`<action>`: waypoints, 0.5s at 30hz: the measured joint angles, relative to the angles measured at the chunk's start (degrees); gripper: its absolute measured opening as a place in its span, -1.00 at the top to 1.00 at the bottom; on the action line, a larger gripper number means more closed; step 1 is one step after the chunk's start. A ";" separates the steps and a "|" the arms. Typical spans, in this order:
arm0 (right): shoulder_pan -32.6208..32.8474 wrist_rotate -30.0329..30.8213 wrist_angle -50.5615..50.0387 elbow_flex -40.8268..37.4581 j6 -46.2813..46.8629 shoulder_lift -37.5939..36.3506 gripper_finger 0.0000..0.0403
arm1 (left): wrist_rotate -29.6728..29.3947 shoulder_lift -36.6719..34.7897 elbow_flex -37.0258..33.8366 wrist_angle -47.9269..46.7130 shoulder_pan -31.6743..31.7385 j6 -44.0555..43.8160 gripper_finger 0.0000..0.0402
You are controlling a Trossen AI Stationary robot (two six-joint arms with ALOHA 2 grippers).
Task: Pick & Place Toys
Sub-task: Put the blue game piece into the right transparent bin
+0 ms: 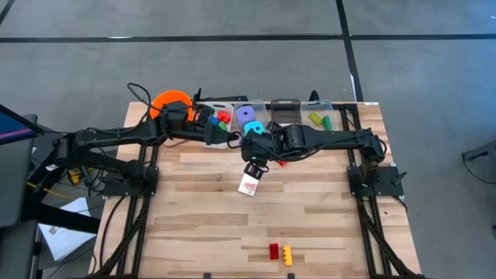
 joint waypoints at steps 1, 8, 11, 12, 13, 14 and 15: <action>0.10 -0.06 0.12 0.04 0.00 -0.10 0.30 | 0.71 -0.22 -0.02 1.48 0.12 -0.04 -0.53; 0.22 -0.13 0.08 0.09 -0.60 -0.17 0.28 | 4.96 -3.01 -0.04 4.02 0.18 0.36 -0.53; 0.19 -0.13 0.04 0.09 -1.04 -0.15 0.29 | 5.23 -4.41 -0.04 1.37 0.28 3.06 -0.53; 0.19 -0.13 0.04 0.09 -1.03 -0.14 0.29 | 5.28 -5.00 -0.04 0.12 0.57 3.53 -0.53; 0.20 -0.13 0.04 0.09 -1.03 -0.12 0.29 | 5.41 -5.64 -0.04 -0.51 0.95 4.21 -0.53; 0.21 -0.13 0.03 0.09 -1.03 -0.12 0.29 | 5.43 -6.28 -0.02 -0.63 1.27 4.42 -0.53; 0.21 -0.13 0.01 0.09 -1.03 -0.11 0.29 | 5.43 -6.99 -0.02 -0.92 1.64 4.46 -0.53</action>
